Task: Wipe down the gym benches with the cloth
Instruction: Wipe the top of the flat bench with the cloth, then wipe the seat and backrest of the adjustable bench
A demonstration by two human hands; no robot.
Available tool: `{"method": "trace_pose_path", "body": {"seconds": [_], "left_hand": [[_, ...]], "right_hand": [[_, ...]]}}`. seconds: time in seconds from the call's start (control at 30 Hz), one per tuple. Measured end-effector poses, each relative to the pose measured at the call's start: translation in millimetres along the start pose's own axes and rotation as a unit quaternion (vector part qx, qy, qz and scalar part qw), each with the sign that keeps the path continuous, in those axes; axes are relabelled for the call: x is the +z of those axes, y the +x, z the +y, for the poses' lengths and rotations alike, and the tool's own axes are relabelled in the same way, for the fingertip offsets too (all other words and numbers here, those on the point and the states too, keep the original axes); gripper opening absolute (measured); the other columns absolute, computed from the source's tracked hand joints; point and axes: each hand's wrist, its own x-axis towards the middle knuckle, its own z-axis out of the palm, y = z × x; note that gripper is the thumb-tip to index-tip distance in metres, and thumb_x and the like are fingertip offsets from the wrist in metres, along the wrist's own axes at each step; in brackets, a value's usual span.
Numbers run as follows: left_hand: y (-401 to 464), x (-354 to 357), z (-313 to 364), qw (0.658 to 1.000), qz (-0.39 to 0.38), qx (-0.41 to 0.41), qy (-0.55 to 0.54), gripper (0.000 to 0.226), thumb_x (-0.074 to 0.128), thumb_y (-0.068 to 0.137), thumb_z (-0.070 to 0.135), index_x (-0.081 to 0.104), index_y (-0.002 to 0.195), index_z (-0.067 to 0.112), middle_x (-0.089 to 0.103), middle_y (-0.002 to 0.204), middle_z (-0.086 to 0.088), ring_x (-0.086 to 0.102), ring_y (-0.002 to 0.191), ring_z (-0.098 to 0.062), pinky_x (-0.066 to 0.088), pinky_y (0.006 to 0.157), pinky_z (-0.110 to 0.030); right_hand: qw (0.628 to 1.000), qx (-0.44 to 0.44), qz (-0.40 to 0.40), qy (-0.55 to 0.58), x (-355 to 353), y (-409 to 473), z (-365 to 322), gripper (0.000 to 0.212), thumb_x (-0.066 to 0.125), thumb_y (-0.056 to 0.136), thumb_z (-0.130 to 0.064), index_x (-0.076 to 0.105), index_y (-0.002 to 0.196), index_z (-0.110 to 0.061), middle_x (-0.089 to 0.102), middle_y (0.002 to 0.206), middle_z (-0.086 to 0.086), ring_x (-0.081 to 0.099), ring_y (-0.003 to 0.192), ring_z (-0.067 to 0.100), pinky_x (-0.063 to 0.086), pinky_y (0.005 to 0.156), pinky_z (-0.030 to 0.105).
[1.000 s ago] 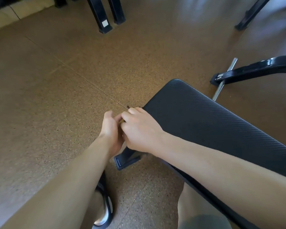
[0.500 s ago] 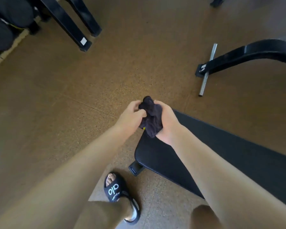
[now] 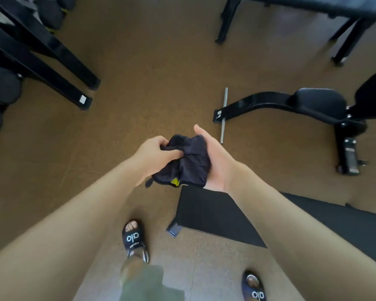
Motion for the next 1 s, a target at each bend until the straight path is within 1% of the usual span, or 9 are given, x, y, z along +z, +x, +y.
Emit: {"method": "trace_pose_path", "body": {"seconds": [0.1, 0.3, 0.4, 0.5, 0.63, 0.7, 0.8, 0.9, 1.0], "left_hand": [[17, -41, 9, 0.999, -0.03, 0.019, 0.013, 0.02, 0.071, 0.094, 0.033, 0.065, 0.101, 0.014, 0.072, 0.098, -0.004, 0.069, 0.091, -0.023, 0.056, 0.083, -0.038], [42, -109, 22, 0.993, -0.105, 0.052, 0.027, 0.009, 0.064, 0.098, 0.023, 0.065, 0.098, 0.014, 0.071, 0.098, -0.007, 0.065, 0.089, -0.022, 0.049, 0.073, -0.033], [55, -131, 50, 0.992, -0.112, 0.06, 0.024, 0.014, 0.062, 0.1, 0.025, 0.059, 0.091, 0.015, 0.069, 0.095, -0.006, 0.064, 0.086, -0.024, 0.049, 0.071, -0.034], [68, -136, 88, 0.987, -0.147, 0.056, 0.029, 0.018, 0.061, 0.1, 0.029, 0.057, 0.09, 0.015, 0.068, 0.098, -0.009, 0.065, 0.088, -0.025, 0.052, 0.069, -0.034], [105, -118, 144, 0.974, -0.203, 0.059, 0.082, 0.017, 0.063, 0.099, 0.035, 0.06, 0.097, 0.018, 0.071, 0.109, -0.01, 0.069, 0.106, -0.032, 0.06, 0.09, -0.045], [130, -107, 174, 0.963, -0.227, 0.06, 0.136, 0.016, 0.065, 0.098, 0.035, 0.062, 0.103, 0.02, 0.07, 0.112, -0.006, 0.068, 0.106, -0.025, 0.059, 0.095, -0.049], [173, -92, 216, 0.942, -0.244, 0.061, 0.223, 0.021, 0.069, 0.095, 0.031, 0.061, 0.107, 0.015, 0.067, 0.114, -0.005, 0.067, 0.105, -0.02, 0.058, 0.096, -0.042], [219, -83, 262, 0.92, -0.23, 0.093, 0.304, 0.032, 0.073, 0.09, 0.035, 0.058, 0.11, 0.015, 0.065, 0.118, -0.005, 0.064, 0.104, -0.02, 0.055, 0.093, -0.037], [251, -73, 315, 0.91, -0.272, 0.116, 0.291, 0.075, 0.078, 0.088, 0.028, 0.035, 0.149, 0.028, 0.049, 0.147, 0.002, 0.049, 0.132, -0.019, 0.044, 0.096, -0.033]], "right_hand": [[0.998, -0.02, 0.047, 0.02, 35, 16, -11, 0.072, 0.047, 0.097, -0.071, 0.061, 0.132, -0.009, 0.065, 0.137, 0.014, 0.063, 0.124, 0.033, 0.046, 0.112, 0.049], [0.992, -0.038, 0.112, 0.032, 93, 29, -23, 0.079, 0.056, 0.088, -0.076, 0.065, 0.135, -0.013, 0.068, 0.134, 0.015, 0.065, 0.124, 0.037, 0.045, 0.113, 0.053], [0.988, -0.066, 0.126, 0.051, 100, 23, -36, 0.061, 0.068, 0.092, -0.053, 0.059, 0.142, -0.018, 0.066, 0.136, 0.016, 0.063, 0.124, 0.043, 0.044, 0.111, 0.061], [0.973, -0.115, 0.197, 0.018, 98, 19, -49, 0.047, 0.069, 0.097, -0.028, 0.056, 0.142, -0.019, 0.072, 0.129, 0.011, 0.069, 0.116, 0.037, 0.051, 0.105, 0.056], [0.954, -0.202, 0.221, 0.024, 71, 19, -77, 0.036, 0.056, 0.107, -0.025, 0.056, 0.142, -0.019, 0.068, 0.136, 0.003, 0.064, 0.127, 0.024, 0.047, 0.111, 0.047], [0.94, -0.222, 0.257, -0.017, 56, 21, -101, 0.035, 0.054, 0.107, -0.028, 0.058, 0.141, -0.02, 0.068, 0.136, -0.004, 0.062, 0.129, 0.016, 0.042, 0.115, 0.043], [0.908, -0.248, 0.333, -0.049, 33, 33, -149, 0.024, 0.058, 0.104, -0.026, 0.069, 0.124, -0.021, 0.075, 0.121, -0.008, 0.067, 0.121, 0.015, 0.048, 0.107, 0.033], [0.89, -0.273, 0.361, -0.061, 12, 48, -207, 0.021, 0.062, 0.101, -0.023, 0.072, 0.118, -0.018, 0.077, 0.117, -0.002, 0.068, 0.117, 0.019, 0.05, 0.105, 0.036], [0.873, -0.276, 0.39, -0.096, 2, 48, -263, 0.013, 0.062, 0.101, -0.02, 0.073, 0.106, -0.02, 0.077, 0.11, -0.003, 0.069, 0.107, 0.016, 0.052, 0.09, 0.029]]}}
